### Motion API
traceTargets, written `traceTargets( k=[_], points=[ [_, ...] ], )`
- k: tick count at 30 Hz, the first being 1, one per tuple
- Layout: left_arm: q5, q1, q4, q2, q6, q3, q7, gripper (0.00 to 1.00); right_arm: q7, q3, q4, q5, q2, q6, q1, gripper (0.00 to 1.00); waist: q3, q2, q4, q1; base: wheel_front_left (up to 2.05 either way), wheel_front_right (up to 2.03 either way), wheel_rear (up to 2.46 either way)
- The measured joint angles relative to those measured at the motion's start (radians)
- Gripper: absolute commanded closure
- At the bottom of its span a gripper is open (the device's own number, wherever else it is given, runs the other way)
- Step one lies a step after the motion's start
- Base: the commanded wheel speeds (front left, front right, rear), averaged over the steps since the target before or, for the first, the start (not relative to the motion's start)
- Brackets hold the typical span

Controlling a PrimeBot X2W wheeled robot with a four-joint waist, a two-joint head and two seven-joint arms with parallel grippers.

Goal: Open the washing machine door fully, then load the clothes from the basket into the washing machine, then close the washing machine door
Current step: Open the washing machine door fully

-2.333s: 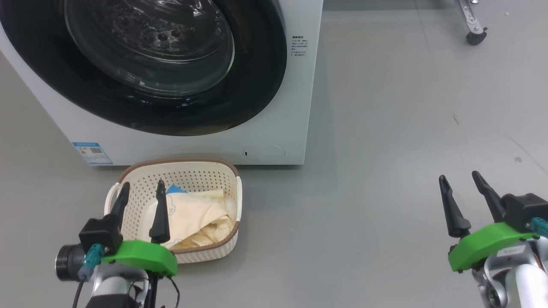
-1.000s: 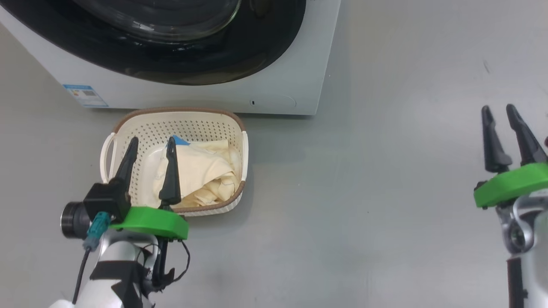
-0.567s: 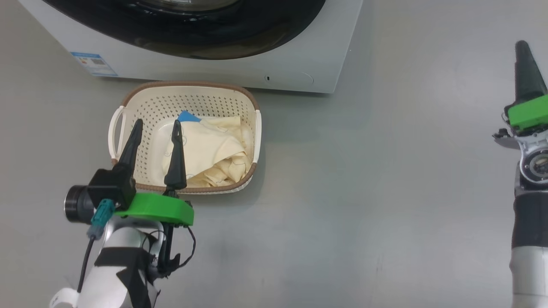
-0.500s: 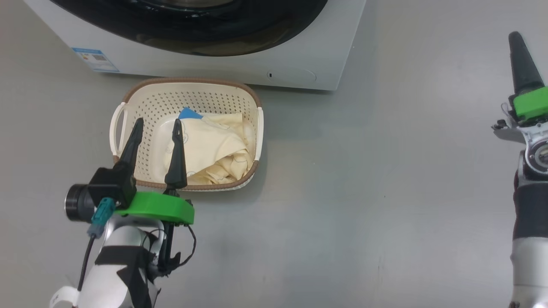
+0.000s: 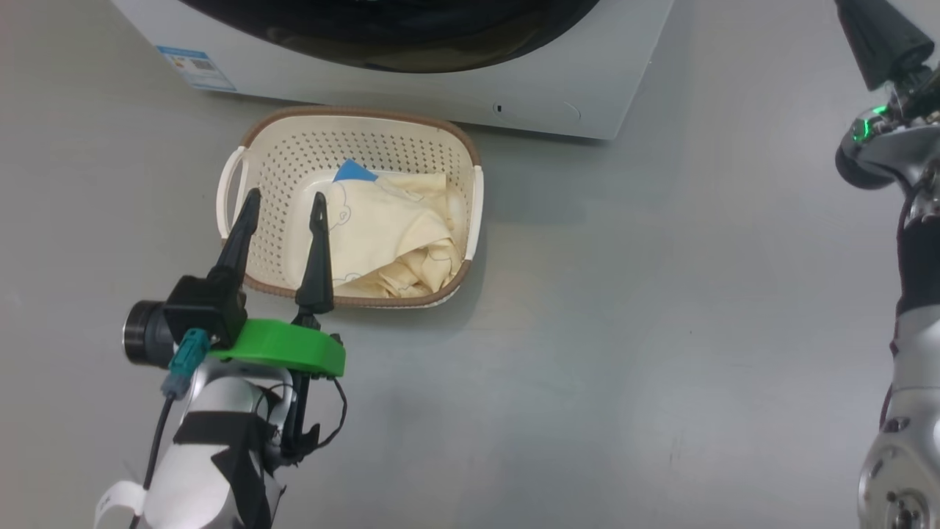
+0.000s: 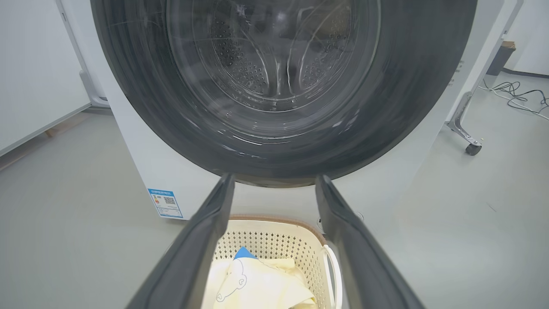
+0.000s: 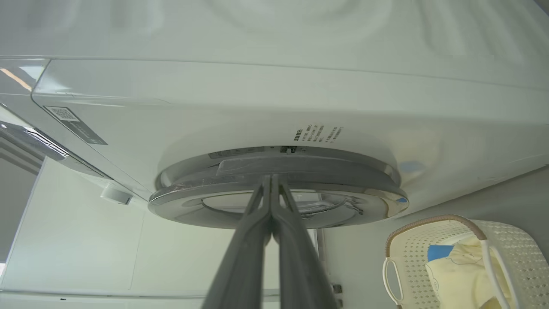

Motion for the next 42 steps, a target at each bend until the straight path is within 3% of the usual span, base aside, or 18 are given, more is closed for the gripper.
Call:
traceTargets(
  k=[7,23,33,42],
  points=[
    [0.007,-0.012,0.005,-0.012,-0.009,-0.025,0.000,0.00,0.065,0.024,0.082,-0.033,-0.003,0.000,-0.144,1.00,0.011,0.0000,0.039,0.0000,0.00,0.00,0.00],
    [-0.027,-0.023,-0.002,-0.024,-0.015,-0.084,0.000,0.00,0.026,0.028,0.313,-0.246,-0.021,0.000,-0.458,1.00,0.044,0.0000,0.145,0.0000,0.00,0.00,0.00],
    [-0.065,-0.056,-0.029,-0.027,0.019,-0.133,0.000,0.00,0.021,0.023,0.481,-0.364,-0.039,0.000,-0.595,1.00,0.088,0.0000,0.194,0.0001,0.00,0.00,0.00],
    [-0.081,-0.063,-0.035,-0.027,0.038,-0.154,0.000,0.00,0.041,0.026,0.514,-0.402,-0.043,0.000,-0.639,1.00,0.110,0.0000,0.204,0.0000,0.00,0.00,0.00]
  ],
)
